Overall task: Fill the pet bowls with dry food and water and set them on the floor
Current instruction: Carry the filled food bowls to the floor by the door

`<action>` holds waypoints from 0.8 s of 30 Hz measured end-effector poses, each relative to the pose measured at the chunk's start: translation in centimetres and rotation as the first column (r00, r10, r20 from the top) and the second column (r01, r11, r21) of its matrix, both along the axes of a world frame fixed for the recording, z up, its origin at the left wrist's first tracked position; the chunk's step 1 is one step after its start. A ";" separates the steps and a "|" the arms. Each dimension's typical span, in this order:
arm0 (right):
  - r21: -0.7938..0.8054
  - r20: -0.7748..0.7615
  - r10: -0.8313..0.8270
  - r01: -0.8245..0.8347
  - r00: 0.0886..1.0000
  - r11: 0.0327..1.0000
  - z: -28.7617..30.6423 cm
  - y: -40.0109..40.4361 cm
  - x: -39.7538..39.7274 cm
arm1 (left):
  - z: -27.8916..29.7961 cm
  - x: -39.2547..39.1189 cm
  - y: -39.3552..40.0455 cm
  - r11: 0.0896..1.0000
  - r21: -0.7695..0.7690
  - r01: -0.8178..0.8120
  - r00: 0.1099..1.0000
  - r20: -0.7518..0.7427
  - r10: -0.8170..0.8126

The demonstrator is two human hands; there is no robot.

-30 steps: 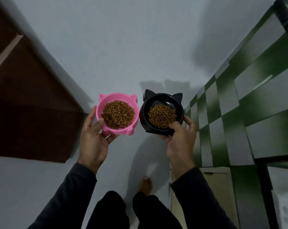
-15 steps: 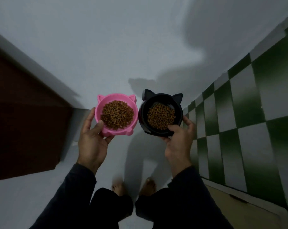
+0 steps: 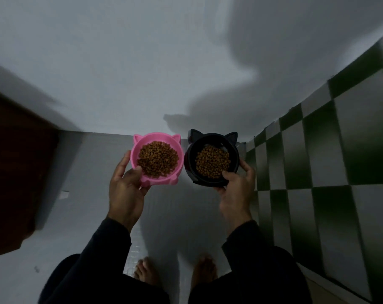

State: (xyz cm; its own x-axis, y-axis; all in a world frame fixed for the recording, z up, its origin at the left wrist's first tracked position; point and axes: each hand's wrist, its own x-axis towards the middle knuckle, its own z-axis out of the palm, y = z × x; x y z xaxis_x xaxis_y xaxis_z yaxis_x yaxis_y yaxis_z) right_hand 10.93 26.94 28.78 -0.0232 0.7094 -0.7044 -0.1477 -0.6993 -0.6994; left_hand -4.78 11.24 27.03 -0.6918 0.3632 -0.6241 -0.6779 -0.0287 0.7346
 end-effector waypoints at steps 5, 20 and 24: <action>-0.015 0.023 -0.016 0.017 1.000 1.000 -8.9 0.9 -1.0 | -8.8 -1.3 0.9 1.000 -0.021 0.019 1.000 0.012 -0.019; -0.038 0.167 -0.081 0.088 0.983 0.995 -29.0 3.7 -3.5 | -25.7 -5.4 3.0 0.997 -0.065 0.030 0.998 0.054 -0.027; -0.051 0.193 -0.042 0.053 0.980 0.997 -31.5 4.5 -3.2 | -27.7 -5.9 3.5 0.996 -0.089 0.032 0.998 0.062 -0.026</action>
